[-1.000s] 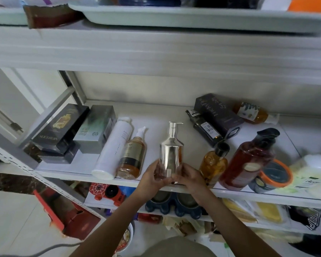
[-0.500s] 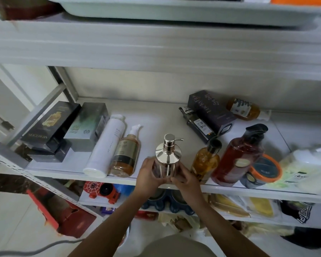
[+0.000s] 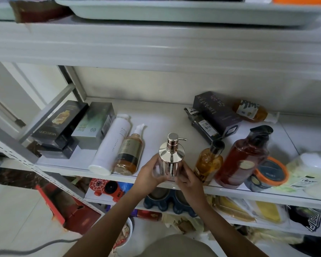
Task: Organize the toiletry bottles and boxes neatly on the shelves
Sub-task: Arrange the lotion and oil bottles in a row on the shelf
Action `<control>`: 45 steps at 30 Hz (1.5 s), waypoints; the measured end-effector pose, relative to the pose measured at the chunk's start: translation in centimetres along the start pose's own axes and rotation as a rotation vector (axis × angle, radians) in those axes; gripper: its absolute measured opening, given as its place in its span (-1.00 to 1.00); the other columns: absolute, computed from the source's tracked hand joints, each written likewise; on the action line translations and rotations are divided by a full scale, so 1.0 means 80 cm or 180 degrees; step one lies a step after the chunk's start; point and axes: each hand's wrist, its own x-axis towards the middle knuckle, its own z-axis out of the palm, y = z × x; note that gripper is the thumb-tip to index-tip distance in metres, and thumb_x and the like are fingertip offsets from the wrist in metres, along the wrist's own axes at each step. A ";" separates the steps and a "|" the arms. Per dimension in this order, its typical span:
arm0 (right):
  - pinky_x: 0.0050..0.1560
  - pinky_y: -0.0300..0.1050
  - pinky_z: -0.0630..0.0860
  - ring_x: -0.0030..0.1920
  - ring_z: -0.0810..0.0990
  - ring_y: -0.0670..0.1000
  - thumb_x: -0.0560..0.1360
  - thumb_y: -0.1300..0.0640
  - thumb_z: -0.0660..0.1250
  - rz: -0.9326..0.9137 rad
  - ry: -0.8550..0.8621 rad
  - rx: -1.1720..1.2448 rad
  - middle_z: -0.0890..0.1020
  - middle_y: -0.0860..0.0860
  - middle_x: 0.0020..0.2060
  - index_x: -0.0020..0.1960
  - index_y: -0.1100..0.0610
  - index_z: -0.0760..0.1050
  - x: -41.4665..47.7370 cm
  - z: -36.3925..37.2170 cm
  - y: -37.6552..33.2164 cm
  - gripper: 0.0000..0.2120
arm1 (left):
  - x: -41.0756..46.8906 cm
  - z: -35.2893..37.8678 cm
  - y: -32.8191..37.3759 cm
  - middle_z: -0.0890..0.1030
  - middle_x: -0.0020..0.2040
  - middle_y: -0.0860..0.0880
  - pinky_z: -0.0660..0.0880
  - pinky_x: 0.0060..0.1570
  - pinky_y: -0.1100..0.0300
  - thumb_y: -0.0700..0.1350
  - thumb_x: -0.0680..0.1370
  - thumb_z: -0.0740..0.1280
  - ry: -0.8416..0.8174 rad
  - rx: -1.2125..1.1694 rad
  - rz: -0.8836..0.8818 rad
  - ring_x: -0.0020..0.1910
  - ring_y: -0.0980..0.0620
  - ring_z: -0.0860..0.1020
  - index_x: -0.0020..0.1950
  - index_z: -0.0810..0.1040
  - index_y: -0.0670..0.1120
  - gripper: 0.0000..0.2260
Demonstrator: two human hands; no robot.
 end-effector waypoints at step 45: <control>0.07 -0.25 0.51 0.07 0.56 -0.14 0.30 0.14 0.55 -0.0087 0.0466 0.0220 0.55 -0.10 0.06 0.15 0.02 0.37 -0.012 0.022 -0.023 -0.48 | 0.008 0.000 0.023 0.44 -0.20 0.00 0.41 -0.40 0.39 -0.23 0.29 0.58 0.0157 -0.0925 -0.0620 -0.28 0.13 0.43 0.20 0.37 -0.13 -0.43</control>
